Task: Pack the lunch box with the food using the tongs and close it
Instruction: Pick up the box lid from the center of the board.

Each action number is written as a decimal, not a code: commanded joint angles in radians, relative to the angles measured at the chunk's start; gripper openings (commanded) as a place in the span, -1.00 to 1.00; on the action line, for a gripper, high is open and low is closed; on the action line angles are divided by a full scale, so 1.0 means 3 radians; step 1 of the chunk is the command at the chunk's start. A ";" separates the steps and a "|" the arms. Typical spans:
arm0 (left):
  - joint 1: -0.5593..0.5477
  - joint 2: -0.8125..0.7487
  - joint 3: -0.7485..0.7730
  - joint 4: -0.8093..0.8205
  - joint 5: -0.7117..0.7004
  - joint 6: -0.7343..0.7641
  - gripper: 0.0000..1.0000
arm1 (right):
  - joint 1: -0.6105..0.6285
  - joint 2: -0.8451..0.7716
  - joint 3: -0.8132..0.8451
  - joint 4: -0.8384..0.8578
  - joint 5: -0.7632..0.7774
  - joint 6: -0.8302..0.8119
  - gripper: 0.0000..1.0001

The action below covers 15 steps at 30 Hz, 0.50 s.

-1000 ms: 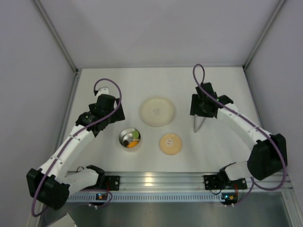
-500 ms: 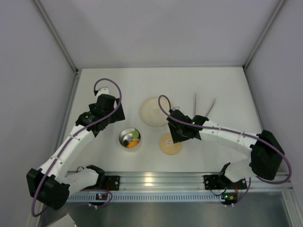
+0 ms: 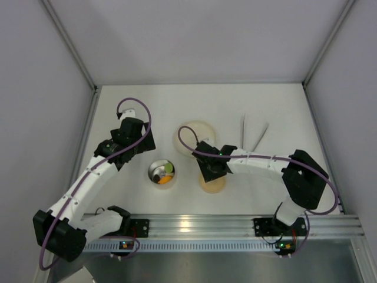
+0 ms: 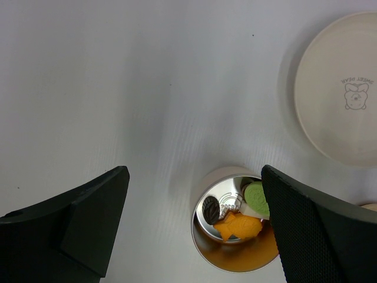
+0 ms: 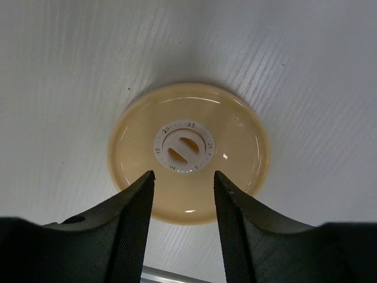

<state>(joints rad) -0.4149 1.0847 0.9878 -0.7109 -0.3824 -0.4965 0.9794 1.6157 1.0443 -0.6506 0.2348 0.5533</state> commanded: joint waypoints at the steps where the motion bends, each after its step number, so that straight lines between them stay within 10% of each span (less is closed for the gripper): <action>1: 0.0012 -0.0021 0.0051 0.0058 -0.0009 -0.0027 0.98 | 0.0049 0.0101 0.0195 0.0246 0.0025 0.0012 -0.10; 15: 0.0012 -0.0001 0.0046 0.0058 -0.0014 -0.0027 0.98 | -0.0043 0.0203 0.0145 0.0343 0.0056 0.0058 -0.14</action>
<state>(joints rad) -0.4145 1.0847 0.9878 -0.7105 -0.3824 -0.4965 0.9733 1.6894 1.0817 -0.6128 0.2348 0.5549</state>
